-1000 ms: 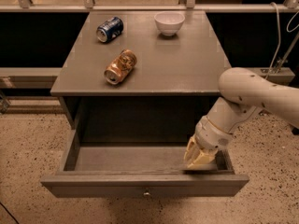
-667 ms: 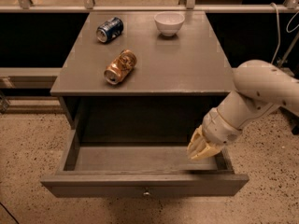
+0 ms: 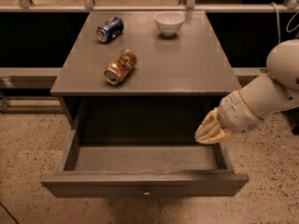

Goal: Open top drawer

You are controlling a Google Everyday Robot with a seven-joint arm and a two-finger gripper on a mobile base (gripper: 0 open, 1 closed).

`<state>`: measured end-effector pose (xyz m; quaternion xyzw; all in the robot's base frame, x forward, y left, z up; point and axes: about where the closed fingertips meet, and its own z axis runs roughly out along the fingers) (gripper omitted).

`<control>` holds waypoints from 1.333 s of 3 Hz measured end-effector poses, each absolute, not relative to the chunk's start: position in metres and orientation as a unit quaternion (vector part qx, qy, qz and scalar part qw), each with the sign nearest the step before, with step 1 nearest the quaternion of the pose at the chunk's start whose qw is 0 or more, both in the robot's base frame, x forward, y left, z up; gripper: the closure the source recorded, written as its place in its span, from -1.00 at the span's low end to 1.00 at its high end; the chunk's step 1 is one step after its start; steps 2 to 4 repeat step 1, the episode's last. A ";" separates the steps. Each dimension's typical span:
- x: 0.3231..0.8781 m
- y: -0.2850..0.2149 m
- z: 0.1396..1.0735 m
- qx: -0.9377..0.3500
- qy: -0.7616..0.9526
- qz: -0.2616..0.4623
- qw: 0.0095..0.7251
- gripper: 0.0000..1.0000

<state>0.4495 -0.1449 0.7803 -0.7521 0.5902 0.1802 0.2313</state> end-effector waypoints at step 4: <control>0.449 -0.144 0.781 -0.753 0.589 0.180 0.231 -0.10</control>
Offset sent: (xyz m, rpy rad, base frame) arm 0.0000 0.0000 0.0000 0.0000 0.0000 0.0000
